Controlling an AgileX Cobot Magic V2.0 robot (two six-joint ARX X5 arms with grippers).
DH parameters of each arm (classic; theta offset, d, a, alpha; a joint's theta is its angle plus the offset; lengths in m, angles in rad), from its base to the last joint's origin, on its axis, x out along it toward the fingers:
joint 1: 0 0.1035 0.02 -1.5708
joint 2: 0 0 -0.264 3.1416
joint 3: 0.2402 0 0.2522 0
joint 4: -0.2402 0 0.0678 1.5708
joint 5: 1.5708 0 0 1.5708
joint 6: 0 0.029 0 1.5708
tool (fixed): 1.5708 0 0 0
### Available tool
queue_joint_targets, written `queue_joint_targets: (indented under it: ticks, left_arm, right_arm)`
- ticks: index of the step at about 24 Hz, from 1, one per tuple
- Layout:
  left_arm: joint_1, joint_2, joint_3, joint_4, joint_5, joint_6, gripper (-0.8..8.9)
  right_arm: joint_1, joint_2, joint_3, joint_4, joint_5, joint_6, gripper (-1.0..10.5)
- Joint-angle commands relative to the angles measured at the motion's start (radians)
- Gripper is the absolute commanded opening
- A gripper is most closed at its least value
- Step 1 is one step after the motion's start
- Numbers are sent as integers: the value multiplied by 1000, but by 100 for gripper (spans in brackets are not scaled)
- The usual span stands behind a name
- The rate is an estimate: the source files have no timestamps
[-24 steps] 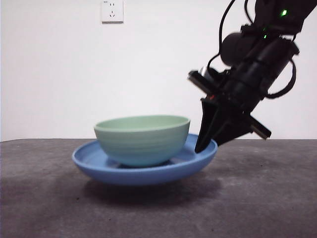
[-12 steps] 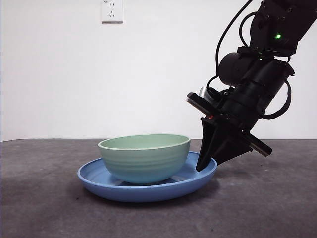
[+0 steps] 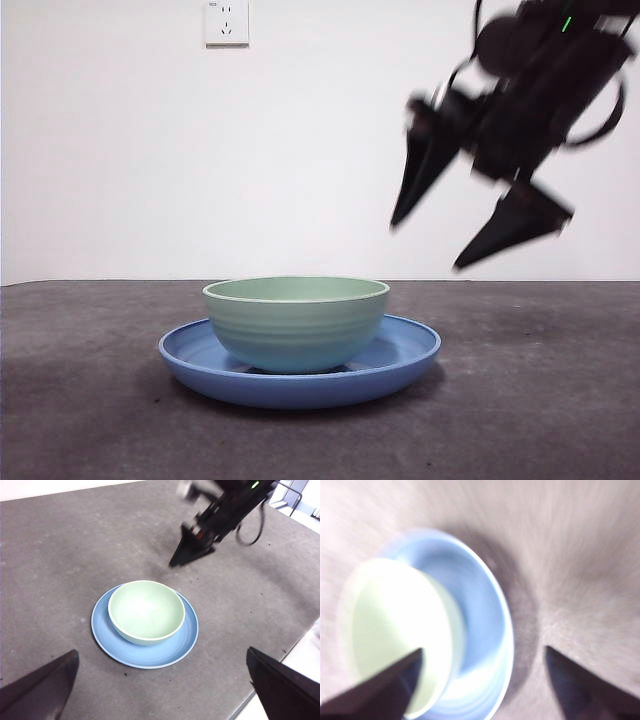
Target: Place the green bowl on the blue plate
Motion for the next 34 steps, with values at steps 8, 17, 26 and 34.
queue_joint_targets:
  ticks: [8,17,26,34]
  left_arm:
    - [-4,3,7,12,-2,-3,602]
    - [-4,3,7,13,-2,-3,602]
    - [-4,3,7,13,-2,-3,593]
    - [-4,3,7,13,-2,-2,538]
  right_arm:
    - [-2,-478,20,-346,87,-200,598]
    - [-2,-734,16,-493,123,-252,669]
    - [-2,-895,15,-573,120,-275,669]
    - [-2,-943,15,-579,119,-270,624]
